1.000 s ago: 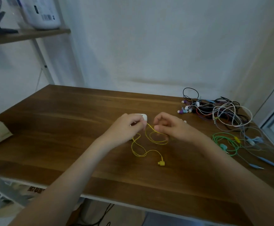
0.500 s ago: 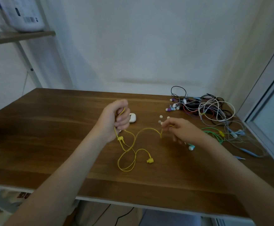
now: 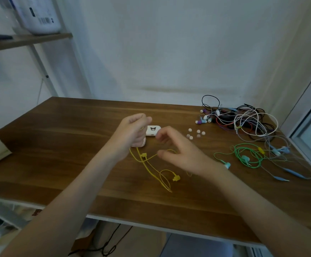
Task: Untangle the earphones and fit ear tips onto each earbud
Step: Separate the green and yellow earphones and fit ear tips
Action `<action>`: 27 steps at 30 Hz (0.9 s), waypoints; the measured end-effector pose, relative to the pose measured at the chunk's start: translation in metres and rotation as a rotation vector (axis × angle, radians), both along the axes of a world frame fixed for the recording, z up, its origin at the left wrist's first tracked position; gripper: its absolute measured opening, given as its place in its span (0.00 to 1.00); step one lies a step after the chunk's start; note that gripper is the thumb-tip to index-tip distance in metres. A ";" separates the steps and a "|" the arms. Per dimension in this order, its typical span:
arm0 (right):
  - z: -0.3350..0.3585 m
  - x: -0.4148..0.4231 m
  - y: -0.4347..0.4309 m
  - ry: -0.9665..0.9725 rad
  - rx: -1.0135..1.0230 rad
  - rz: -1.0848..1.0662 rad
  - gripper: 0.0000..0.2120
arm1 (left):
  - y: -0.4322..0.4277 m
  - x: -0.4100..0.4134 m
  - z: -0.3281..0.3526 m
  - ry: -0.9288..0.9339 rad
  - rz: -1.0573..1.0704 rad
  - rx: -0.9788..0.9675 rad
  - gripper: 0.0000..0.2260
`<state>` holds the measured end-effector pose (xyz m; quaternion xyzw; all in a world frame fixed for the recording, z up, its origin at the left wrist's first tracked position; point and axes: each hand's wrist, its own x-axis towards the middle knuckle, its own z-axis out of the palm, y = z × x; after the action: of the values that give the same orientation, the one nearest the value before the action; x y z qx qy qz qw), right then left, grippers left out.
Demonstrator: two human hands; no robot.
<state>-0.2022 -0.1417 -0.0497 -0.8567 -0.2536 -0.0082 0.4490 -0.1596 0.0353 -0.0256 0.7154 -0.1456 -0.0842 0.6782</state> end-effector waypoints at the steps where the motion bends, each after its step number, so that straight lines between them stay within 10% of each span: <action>1: 0.001 -0.002 0.010 0.115 0.069 0.059 0.18 | 0.000 0.001 0.001 -0.003 0.018 -0.034 0.18; 13: -0.006 0.005 -0.004 0.404 -0.554 0.136 0.08 | 0.035 0.015 -0.015 0.066 0.238 0.510 0.14; 23: 0.007 0.017 -0.064 0.530 0.158 0.118 0.08 | 0.041 0.020 -0.025 -0.046 0.122 1.263 0.10; 27: 0.007 0.020 -0.080 0.599 0.124 0.013 0.06 | 0.037 0.015 -0.022 -0.033 -0.042 1.573 0.11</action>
<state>-0.1826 -0.2221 -0.0423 -0.7905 -0.1143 0.2321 0.5552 -0.1444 0.0725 -0.0473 0.9836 -0.0668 -0.1644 -0.0315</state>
